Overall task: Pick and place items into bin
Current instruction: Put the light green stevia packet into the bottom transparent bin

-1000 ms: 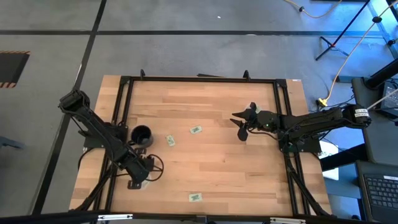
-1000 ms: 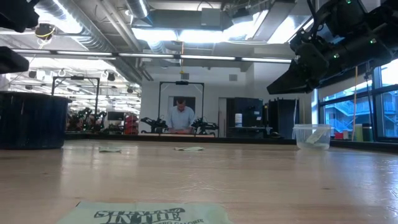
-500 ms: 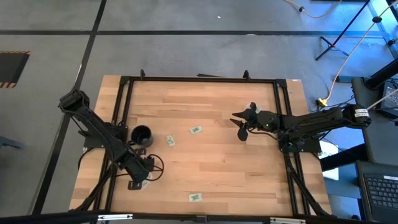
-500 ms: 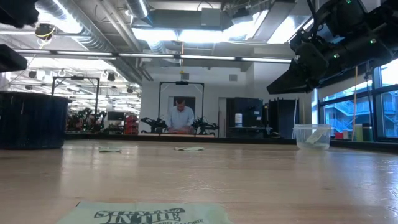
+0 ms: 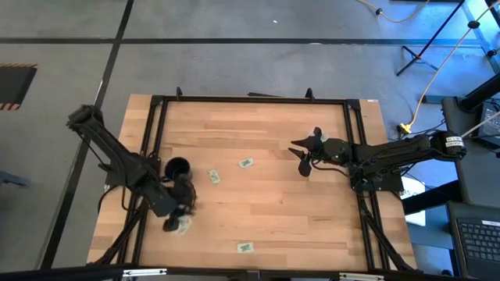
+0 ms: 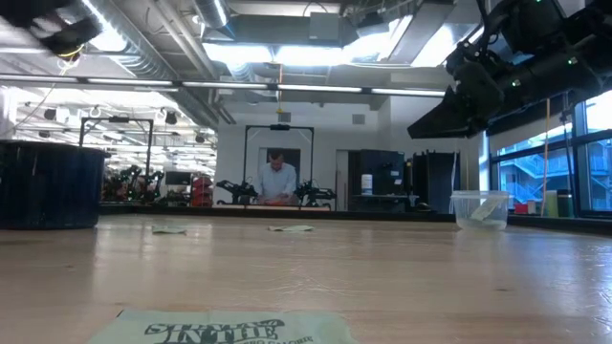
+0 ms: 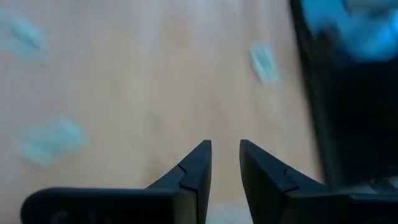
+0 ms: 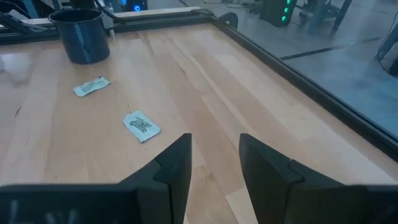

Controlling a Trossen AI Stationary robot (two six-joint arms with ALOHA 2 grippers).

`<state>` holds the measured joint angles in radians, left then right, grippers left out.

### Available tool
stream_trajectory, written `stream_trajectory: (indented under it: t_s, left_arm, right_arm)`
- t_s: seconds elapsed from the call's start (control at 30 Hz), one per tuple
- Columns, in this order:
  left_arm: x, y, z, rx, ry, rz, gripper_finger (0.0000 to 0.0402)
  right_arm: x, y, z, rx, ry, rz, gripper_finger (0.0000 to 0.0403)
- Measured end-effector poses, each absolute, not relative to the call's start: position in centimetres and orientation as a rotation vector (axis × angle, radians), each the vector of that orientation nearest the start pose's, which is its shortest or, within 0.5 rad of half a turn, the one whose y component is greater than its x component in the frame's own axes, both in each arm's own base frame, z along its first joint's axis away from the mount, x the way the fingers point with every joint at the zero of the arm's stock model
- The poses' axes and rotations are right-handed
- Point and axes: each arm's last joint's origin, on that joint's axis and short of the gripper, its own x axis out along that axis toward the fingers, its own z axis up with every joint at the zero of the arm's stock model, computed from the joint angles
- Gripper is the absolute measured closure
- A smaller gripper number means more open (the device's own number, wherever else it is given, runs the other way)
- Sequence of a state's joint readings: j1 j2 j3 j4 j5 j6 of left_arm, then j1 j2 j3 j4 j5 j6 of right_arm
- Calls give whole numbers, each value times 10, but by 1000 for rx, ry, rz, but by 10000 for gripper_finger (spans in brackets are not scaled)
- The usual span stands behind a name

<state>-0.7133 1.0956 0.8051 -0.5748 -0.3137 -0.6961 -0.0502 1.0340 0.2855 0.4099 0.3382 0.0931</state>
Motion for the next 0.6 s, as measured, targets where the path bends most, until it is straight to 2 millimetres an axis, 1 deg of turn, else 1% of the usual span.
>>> stream_trajectory:
  t_s: [0.07, 0.17, 0.27, 0.37, 0.47, 0.6]
  left_arm:
    - [171, -124, 258, -166, 734, 14, 323]
    - [177, -110, 261, -191, 687, 121, 318]
    - [185, -97, 259, -205, 726, 144, 308]
    - [197, -88, 250, -134, 798, 124, 290]
    - [210, -76, 240, -98, 837, 171, 270]
    - [223, -67, 228, 36, 882, 197, 255]
  right_arm:
    - [194, -19, 176, 46, 319, -400, 265]
    - [194, -19, 176, 45, 320, -400, 265]
    - [194, -19, 176, 39, 321, -399, 265]
    - [194, -19, 176, 1, 327, -393, 265]
    - [195, -19, 178, -2, 309, -392, 265]
    - [195, -19, 178, 1, 313, -392, 265]
